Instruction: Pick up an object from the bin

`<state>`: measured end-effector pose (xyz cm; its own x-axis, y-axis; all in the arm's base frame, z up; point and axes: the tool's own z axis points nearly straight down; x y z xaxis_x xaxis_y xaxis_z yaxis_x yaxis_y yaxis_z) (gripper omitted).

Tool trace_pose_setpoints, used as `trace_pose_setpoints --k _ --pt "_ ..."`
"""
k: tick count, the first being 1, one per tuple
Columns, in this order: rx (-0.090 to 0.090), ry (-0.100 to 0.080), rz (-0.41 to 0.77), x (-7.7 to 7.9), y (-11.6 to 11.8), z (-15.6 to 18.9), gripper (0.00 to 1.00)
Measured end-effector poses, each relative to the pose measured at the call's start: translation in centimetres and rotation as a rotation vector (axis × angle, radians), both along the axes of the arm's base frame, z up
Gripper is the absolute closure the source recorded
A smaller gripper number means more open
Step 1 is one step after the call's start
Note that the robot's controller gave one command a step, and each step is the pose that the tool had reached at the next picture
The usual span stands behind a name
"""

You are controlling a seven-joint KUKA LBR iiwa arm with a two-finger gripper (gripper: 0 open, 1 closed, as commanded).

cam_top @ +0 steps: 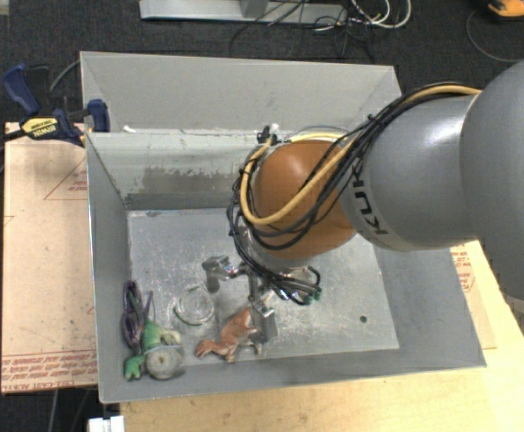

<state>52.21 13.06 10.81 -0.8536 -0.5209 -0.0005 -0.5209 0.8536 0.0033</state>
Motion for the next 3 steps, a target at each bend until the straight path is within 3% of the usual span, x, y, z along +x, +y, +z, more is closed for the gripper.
trace_pose_setpoints --k 1,2,3 --pt "0.003 -0.016 0.064 -2.86 0.75 -3.67 0.00" --pt "0.003 -0.002 0.419 -2.60 1.33 -3.82 1.00" --pt "0.003 -0.002 0.419 -2.60 1.32 -3.82 1.00"
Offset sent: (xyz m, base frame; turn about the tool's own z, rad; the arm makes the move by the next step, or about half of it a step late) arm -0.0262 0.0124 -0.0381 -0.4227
